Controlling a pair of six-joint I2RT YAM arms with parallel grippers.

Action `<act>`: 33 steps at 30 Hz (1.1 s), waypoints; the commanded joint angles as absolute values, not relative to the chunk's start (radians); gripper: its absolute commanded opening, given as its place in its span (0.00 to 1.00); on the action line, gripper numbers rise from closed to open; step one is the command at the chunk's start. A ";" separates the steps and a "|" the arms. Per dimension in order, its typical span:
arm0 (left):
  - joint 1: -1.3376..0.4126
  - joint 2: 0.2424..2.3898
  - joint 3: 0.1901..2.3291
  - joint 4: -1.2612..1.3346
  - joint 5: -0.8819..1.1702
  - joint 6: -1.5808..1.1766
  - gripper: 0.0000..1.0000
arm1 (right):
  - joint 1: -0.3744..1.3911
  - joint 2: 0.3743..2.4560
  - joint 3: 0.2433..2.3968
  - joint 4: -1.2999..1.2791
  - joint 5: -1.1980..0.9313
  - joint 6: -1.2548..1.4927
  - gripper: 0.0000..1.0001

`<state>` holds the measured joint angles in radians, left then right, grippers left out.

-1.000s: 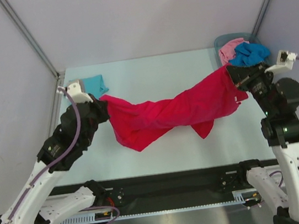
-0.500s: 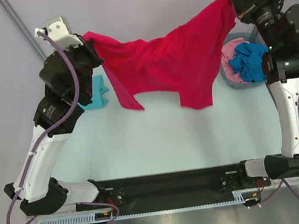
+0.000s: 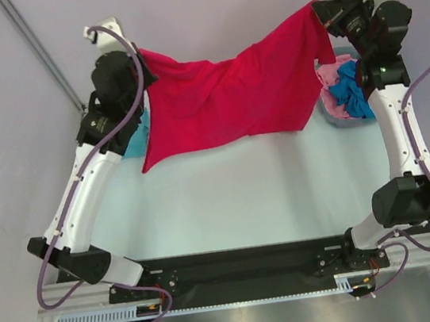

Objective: Fold and stack the t-shirts
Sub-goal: Flatten the tshirt out

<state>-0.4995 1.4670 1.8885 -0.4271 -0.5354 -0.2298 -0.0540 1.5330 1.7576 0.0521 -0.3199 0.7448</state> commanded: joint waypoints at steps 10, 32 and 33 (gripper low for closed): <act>-0.685 1.060 1.528 -0.477 -0.522 -0.382 0.00 | -0.066 1.034 1.428 0.012 -0.334 0.758 0.00; -0.868 0.908 1.336 -0.579 -0.740 -0.393 0.00 | -0.035 0.868 1.222 -0.098 -0.310 0.719 0.00; -0.838 0.943 1.373 -0.533 -0.701 -0.379 0.00 | -0.037 0.909 1.251 -0.081 -0.316 0.721 0.00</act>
